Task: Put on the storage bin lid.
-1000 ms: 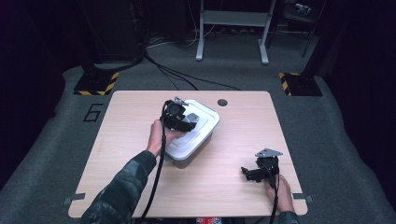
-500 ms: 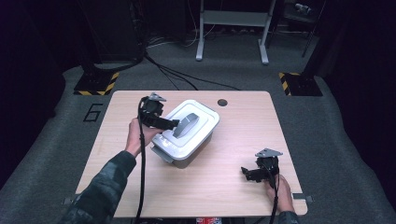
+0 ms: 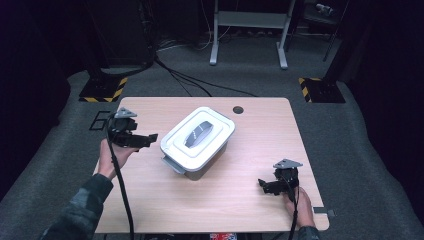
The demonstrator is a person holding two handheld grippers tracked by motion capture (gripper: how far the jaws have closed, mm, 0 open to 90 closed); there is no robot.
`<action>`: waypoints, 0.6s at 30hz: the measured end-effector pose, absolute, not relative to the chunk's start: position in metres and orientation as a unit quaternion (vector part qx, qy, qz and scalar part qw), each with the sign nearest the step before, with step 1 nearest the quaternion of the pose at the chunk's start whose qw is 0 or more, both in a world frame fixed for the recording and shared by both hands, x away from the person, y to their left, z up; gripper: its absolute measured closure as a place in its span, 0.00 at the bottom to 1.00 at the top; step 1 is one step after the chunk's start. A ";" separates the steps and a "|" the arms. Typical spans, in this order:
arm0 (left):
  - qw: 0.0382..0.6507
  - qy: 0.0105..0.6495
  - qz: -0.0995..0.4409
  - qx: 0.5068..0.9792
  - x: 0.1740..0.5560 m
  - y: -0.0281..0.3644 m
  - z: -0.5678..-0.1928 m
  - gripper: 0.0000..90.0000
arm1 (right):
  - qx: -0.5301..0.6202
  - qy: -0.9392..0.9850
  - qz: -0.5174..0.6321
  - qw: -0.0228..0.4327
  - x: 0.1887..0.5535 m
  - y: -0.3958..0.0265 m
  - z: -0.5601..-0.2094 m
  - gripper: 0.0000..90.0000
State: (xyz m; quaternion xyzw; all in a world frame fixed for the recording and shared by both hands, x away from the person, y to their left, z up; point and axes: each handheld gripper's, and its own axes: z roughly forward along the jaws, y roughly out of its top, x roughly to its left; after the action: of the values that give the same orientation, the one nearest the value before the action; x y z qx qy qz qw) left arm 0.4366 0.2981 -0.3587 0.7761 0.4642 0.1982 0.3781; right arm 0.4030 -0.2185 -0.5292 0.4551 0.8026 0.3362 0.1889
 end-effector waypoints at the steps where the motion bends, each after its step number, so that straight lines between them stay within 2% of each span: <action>1: 0.380 0.469 0.199 0.772 0.434 0.303 -0.362 0.09 | 0.455 0.803 0.336 0.189 0.403 -0.218 -0.529 0.00; 11: 0.358 0.508 0.203 0.757 0.411 0.337 -0.416 0.04 | 0.456 0.802 0.336 0.188 0.403 -0.218 -0.529 0.00; 18: 0.344 0.552 0.192 0.735 0.398 0.357 -0.479 0.01 | 0.455 0.803 0.336 0.189 0.403 -0.219 -0.529 0.00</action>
State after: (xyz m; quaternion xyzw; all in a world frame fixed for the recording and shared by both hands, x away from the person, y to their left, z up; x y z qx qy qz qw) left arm 0.3975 0.3575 -0.4787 0.7350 0.5519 0.1919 0.3440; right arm 0.4030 -0.2185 -0.5292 0.4549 0.8027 0.3362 0.1889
